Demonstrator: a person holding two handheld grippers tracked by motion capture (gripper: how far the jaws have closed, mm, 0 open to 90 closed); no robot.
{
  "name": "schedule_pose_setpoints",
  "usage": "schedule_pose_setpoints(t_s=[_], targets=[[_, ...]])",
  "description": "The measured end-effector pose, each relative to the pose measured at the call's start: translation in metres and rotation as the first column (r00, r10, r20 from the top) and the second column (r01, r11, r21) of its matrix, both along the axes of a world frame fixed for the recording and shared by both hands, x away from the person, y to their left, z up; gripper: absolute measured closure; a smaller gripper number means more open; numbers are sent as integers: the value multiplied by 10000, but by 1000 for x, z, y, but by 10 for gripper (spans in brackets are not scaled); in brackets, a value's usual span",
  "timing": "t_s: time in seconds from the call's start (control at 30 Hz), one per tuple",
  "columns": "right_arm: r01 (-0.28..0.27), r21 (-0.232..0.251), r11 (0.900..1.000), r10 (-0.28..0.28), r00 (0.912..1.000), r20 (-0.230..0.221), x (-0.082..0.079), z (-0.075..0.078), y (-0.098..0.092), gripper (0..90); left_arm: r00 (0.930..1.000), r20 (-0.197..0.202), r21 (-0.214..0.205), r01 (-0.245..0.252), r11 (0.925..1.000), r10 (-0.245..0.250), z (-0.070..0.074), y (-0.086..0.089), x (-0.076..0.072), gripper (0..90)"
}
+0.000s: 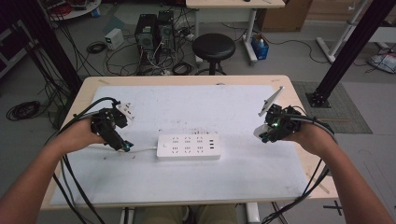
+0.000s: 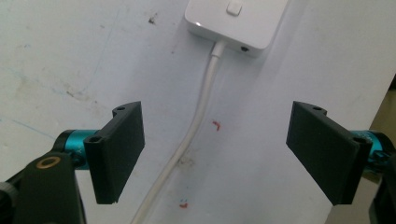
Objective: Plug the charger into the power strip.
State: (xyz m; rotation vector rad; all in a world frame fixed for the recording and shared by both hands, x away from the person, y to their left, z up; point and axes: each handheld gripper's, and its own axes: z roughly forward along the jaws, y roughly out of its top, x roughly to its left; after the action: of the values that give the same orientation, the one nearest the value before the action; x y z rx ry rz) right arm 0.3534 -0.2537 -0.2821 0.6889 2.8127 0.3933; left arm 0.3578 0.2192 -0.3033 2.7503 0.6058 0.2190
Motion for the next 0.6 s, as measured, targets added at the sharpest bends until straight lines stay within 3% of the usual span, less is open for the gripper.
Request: schedule_pose_setpoints(t_s=[0.17, 0.27, 0.47, 0.6], targets=[[10, 188, 9998, -9, 10000, -62, 2, 2, 3, 618, 9993, -367, 367, -76, 9993, 89, -4, 5, 5, 193], [-50, 445, 9990, 56, 9999, -128, 2, 5, 12, 618, 9992, -266, 441, -274, 9987, 285, -6, 8, 9, 193], [-569, 420, 9975, 566, 9984, 89, 8, 11, 42, 619, 9995, 1, 568, -313, 9979, 314, -9, 8, 13, 193], [-737, 985, 9924, 749, 9972, -83, 13, 15, 61, 619, 9997, 51, 572, -230, 9981, 228, -11, 5, 14, 193]])
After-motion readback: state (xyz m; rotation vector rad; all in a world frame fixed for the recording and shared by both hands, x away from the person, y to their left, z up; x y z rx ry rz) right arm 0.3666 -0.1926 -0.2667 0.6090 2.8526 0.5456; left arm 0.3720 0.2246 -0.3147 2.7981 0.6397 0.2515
